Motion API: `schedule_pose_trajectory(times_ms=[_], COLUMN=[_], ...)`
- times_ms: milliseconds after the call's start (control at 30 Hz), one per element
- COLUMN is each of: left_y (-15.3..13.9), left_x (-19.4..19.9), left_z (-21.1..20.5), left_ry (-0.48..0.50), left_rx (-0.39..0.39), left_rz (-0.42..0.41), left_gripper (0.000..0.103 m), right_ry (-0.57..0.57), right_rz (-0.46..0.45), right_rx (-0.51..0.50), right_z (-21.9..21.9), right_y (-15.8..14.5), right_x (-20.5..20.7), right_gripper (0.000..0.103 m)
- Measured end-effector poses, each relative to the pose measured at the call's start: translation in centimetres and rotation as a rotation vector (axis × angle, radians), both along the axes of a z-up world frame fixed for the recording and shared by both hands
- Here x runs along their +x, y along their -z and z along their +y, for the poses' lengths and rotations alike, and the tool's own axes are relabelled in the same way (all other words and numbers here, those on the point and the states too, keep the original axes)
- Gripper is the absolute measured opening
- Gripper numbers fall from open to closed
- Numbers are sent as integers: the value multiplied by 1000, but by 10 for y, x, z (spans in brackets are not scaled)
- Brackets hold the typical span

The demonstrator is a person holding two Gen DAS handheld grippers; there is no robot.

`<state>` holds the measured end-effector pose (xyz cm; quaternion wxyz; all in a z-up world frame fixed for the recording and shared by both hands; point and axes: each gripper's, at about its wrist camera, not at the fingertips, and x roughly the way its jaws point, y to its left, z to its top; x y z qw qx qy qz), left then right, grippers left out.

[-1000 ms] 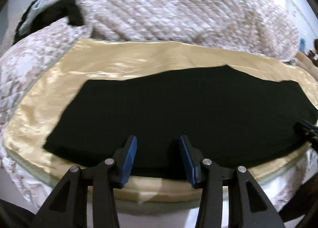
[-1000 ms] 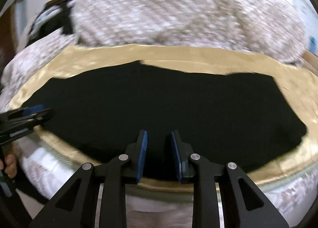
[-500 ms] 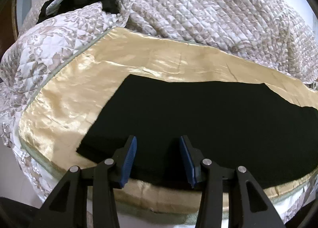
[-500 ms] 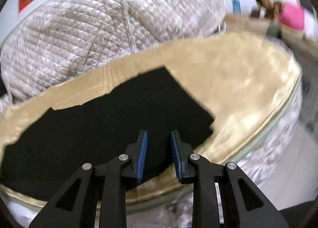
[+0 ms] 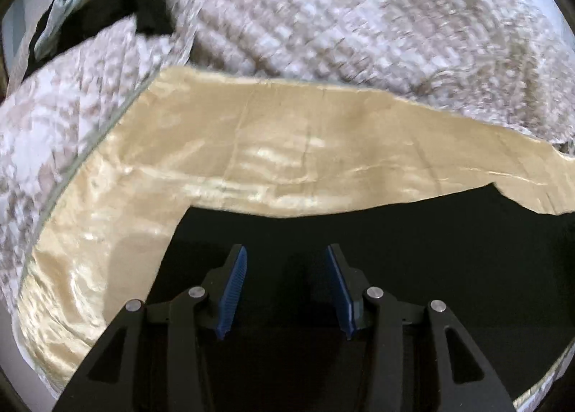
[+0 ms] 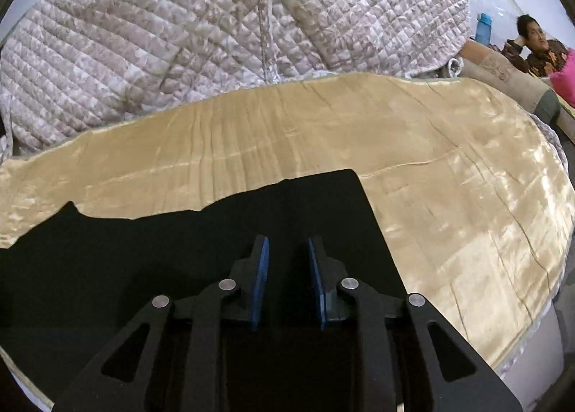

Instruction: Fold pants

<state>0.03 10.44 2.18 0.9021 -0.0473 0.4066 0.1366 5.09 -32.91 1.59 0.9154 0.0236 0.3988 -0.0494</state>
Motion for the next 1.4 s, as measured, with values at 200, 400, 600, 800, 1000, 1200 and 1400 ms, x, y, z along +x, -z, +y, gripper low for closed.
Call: schedule_pose_trajectory(times_ms=[200,400,600,800,1000,1200,1400], left_y=[11,5,2,4,11,10,3], left_x=[1,-6,-26,-52,-68,-69,-87], left_z=[5,-4,-18,-35,-56,-54,-17], left_ry=[-23,-14,19,51,113,111,-11], left_rx=[-30,-28,-2,-3,28,39,8], left_rz=[33,12,-11,-31,-37,-57,-123], left_gripper=[48,48,48,48,51,52,52], right_ry=[87,36,-138,-294,-426,-435,-440], right_rz=[-26,-80,-139,-143,-133,-95,-104], right_rx=[-2,60,87,78,61,26,30], right_z=[-14,-5,42,85,115,124,124], right_y=[4,-4,-13,-1,11,23,22], right_x=[-4,-15,-42,-76,-100,-99,-102], right_gripper=[11,12,13,14,24,25,25])
